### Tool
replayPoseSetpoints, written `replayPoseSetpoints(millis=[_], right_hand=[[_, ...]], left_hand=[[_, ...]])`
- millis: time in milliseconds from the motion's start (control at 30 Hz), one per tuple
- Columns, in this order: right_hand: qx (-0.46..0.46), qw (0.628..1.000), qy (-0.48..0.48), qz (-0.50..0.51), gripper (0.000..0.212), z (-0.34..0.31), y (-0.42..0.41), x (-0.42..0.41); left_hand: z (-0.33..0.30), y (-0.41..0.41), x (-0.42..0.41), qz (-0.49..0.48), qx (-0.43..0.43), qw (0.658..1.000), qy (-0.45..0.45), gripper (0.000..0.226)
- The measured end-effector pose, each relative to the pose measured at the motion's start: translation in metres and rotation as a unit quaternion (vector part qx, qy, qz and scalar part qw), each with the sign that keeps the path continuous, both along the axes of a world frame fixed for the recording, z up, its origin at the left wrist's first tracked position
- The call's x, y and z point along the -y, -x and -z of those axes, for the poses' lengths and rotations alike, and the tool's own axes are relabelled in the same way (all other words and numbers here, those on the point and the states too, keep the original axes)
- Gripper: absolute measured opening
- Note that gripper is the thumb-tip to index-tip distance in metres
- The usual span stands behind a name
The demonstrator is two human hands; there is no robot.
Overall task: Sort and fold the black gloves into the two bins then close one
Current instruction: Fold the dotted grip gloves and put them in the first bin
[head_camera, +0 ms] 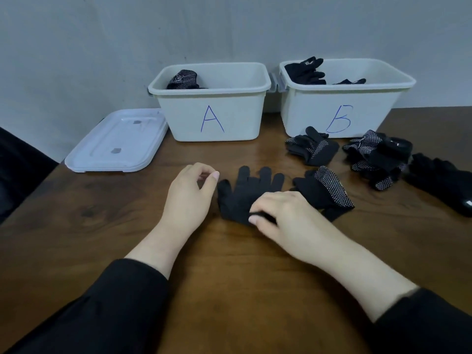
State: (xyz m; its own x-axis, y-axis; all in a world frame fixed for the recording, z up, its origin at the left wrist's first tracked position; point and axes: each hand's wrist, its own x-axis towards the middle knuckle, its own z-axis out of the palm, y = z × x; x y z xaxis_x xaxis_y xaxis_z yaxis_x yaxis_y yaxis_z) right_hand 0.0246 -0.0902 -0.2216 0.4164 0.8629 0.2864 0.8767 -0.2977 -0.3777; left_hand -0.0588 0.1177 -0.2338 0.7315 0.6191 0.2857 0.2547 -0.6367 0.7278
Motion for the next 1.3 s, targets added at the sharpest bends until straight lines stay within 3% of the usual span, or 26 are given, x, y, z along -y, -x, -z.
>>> replayPoseSetpoints(millis=[133, 333, 500, 667, 733, 833, 900, 1000, 1067, 1200, 1300], right_hand=[[-0.215, 0.974, -0.046, 0.053, 0.016, -0.064, -0.029, -0.016], [-0.279, 0.958, 0.027, 0.062, 0.020, -0.133, -0.078, -0.060], [-0.229, 0.967, -0.046, 0.101, 0.016, -0.173, -0.084, -0.080], [-0.035, 0.990, -0.088, 0.106, 0.009, -0.151, -0.050, -0.067], [-0.017, 0.996, -0.027, 0.079, 0.009, -0.109, -0.024, -0.050], [-0.018, 0.991, 0.128, 0.019, 0.045, -0.033, 0.005, -0.024], [-0.010, 0.987, 0.162, 0.016, 0.062, 0.000, 0.010, -0.013], [0.009, 0.997, 0.073, 0.021, 0.056, 0.010, 0.009, -0.006], [0.027, 0.999, -0.011, 0.033, 0.045, 0.006, 0.007, 0.001], [0.065, 0.989, -0.088, 0.096, 0.024, 0.001, -0.020, 0.032], [0.053, 0.979, -0.053, 0.189, 0.041, 0.002, -0.045, 0.062]], left_hand=[[-0.003, 0.003, -0.010, -0.031, 0.033, 0.998, 0.042, 0.013], [-0.007, 0.011, -0.025, -0.041, 0.034, 0.998, 0.046, 0.017], [-0.009, 0.012, -0.031, -0.047, 0.058, 0.994, 0.080, 0.016], [-0.016, 0.013, -0.033, -0.077, 0.112, 0.986, 0.098, 0.014], [-0.020, 0.014, -0.034, -0.082, 0.119, 0.985, 0.095, 0.016], [-0.019, 0.015, -0.033, -0.039, 0.086, 0.995, 0.039, 0.019], [-0.015, 0.015, -0.027, 0.051, 0.022, 0.998, -0.012, 0.021], [-0.009, 0.011, -0.015, 0.176, -0.133, 0.970, -0.107, 0.027], [-0.007, 0.008, -0.009, 0.175, -0.190, 0.952, -0.165, 0.033], [-0.006, 0.009, 0.002, 0.169, -0.141, 0.957, -0.190, 0.038], [-0.008, 0.003, 0.024, 0.204, -0.106, 0.954, -0.195, 0.038]])
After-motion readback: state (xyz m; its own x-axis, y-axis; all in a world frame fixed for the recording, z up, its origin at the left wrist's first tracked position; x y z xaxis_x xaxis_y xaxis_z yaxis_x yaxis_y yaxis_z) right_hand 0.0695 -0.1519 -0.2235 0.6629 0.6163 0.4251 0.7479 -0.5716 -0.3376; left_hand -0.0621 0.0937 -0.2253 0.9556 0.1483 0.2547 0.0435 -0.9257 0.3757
